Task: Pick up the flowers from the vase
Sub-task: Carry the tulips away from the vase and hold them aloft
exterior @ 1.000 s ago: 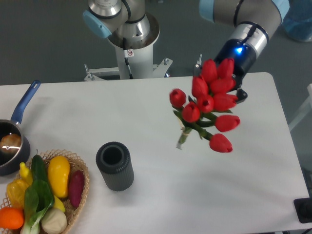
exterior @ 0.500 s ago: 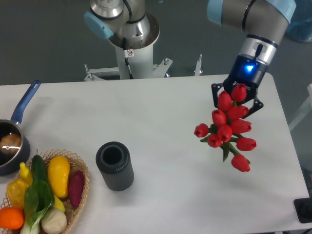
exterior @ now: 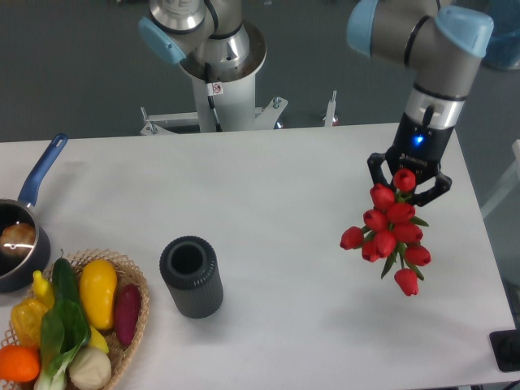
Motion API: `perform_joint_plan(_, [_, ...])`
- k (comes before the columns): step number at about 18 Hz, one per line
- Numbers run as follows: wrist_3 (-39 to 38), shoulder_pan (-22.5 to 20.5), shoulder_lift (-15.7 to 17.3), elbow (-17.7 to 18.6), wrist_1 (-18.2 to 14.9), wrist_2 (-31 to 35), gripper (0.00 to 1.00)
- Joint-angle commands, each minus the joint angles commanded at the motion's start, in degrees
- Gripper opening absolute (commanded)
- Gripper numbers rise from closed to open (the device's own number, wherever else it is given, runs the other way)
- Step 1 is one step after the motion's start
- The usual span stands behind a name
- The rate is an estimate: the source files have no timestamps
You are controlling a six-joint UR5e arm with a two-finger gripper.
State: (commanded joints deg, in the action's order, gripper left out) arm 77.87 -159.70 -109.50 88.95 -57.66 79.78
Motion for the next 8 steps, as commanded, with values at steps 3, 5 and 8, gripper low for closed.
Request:
perform_joint_plan(3, [0.09, 0.53, -1.15, -2.90, -1.57, 4.58, 0.16])
perform_joint_plan(5, [0.09, 0.62, -1.32, -4.22, -2.90, 4.94, 0.14])
perform_joint_plan(8, [0.09, 0.71, -1.68, -4.58, -3.60, 5.47, 0.13])
